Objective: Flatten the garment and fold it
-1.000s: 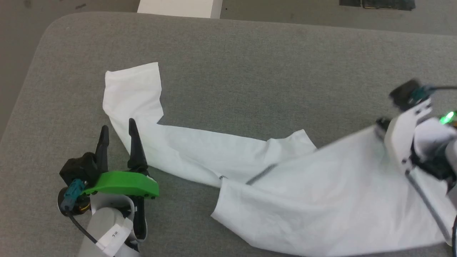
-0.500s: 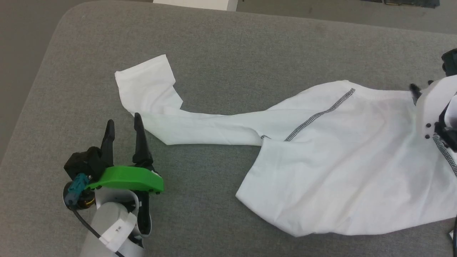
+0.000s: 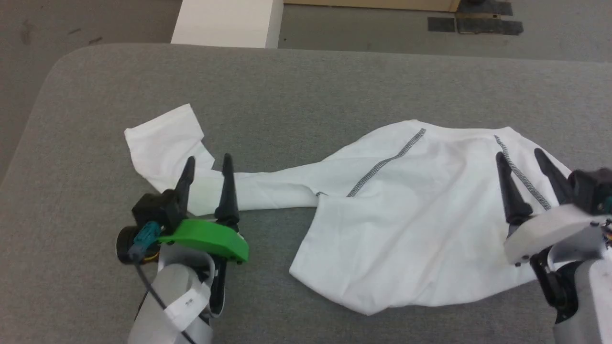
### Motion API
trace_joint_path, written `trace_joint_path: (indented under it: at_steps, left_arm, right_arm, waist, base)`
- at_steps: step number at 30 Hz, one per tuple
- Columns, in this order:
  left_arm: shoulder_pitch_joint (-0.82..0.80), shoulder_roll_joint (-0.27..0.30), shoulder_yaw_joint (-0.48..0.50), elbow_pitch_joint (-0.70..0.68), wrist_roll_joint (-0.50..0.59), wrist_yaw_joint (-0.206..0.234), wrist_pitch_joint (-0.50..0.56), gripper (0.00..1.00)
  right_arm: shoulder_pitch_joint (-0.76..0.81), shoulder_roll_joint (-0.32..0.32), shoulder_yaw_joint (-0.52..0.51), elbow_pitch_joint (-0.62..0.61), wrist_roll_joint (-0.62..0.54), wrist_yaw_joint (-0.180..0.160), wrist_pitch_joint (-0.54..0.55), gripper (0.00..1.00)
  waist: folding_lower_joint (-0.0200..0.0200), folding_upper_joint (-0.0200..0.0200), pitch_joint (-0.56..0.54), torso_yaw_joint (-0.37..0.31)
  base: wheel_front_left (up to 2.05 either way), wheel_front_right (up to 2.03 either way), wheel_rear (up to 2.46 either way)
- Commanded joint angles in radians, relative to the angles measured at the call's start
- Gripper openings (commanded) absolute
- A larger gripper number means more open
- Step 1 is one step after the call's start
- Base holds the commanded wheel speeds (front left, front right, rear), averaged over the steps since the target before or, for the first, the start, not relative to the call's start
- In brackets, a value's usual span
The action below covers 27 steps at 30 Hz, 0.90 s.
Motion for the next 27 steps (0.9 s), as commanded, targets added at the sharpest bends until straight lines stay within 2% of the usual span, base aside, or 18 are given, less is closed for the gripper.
trace_joint_path:
  at_steps: [1, 7, 15, 23, 27]
  left_arm:
    - [-0.048, -0.001, -0.020, 0.015, 0.023, -0.013, 0.013, 1.00]
    - [-0.216, -0.001, -0.132, 0.133, 0.057, -0.067, 0.185, 1.00]
    - [-0.400, 0.014, -0.232, 0.298, 0.057, -0.120, 0.489, 1.00]
    - [-0.495, 0.080, -0.297, 0.408, 0.109, -0.117, 0.783, 1.00]
    - [-0.498, 0.090, -0.315, 0.425, 0.083, -0.130, 0.898, 1.00]
  right_arm:
    - [0.035, 0.017, 0.004, -0.038, -0.025, -0.002, -0.033, 1.00]
    - [0.150, 0.105, 0.037, -0.147, -0.070, -0.002, -0.112, 1.00]
    - [0.179, 0.137, 0.098, -0.152, -0.075, -0.002, -0.141, 1.00]
    - [0.166, 0.144, 0.128, -0.149, -0.069, -0.002, -0.149, 1.00]
    - [0.167, 0.146, 0.131, -0.149, -0.077, -0.002, -0.153, 1.00]
  waist:
    - [0.0000, 0.0000, -0.035, -0.067]
    - [0.0000, 0.0000, -0.018, -0.148]
    - [0.0000, 0.0000, 0.025, -0.242]
    - [0.0000, 0.0000, 0.043, -0.301]
    - [0.0000, 0.0000, 0.047, -0.315]
  base:
    - [0.00, 0.00, 0.00]
    - [0.00, 0.00, 0.00]
    - [0.00, 0.00, 0.00]
    - [0.00, 0.00, 0.00]
    - [0.00, 0.00, 0.00]
